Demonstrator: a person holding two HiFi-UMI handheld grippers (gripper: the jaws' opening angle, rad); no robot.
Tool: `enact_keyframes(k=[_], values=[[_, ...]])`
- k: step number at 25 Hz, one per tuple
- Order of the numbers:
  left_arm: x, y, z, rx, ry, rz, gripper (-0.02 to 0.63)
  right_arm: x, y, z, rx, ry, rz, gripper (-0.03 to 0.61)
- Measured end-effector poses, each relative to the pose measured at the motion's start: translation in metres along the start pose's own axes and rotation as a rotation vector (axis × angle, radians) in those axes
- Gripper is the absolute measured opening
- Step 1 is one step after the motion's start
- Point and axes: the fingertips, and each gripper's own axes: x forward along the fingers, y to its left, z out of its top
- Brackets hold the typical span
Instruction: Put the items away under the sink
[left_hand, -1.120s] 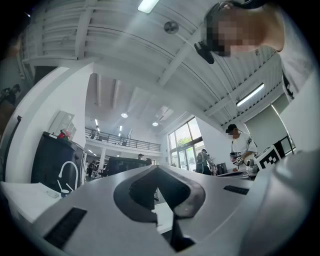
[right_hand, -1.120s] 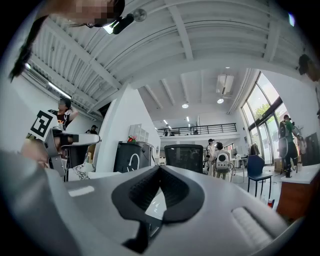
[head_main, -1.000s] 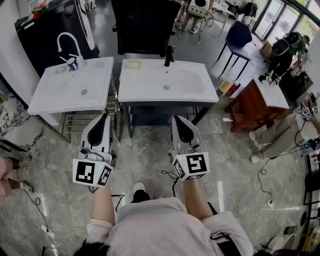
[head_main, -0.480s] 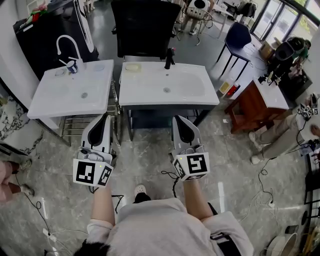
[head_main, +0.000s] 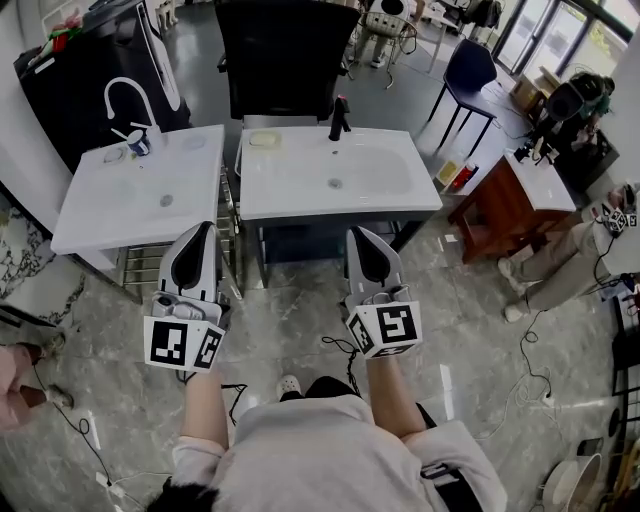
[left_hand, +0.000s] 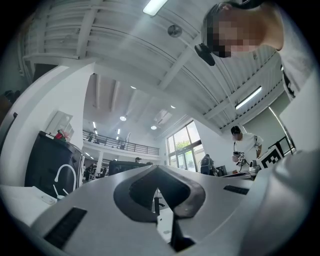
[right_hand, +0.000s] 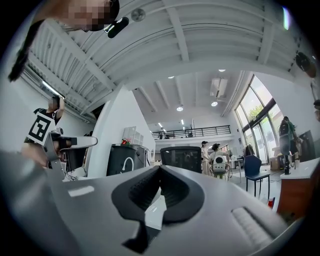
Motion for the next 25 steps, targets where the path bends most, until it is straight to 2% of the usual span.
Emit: enact_keyframes(k=[12,25], values=[[0.031,0.044,-0.027,-0.021,0.018,0.032,0.008,0.05,-0.009,-0.016,-0.015,0.01,-0.009,0.012],[0.133,0.096,-0.046,-0.001,0.002,0.098,0.008,0.174,-0.06,-0.029,-0.001,-0.01,0.063,0.012]])
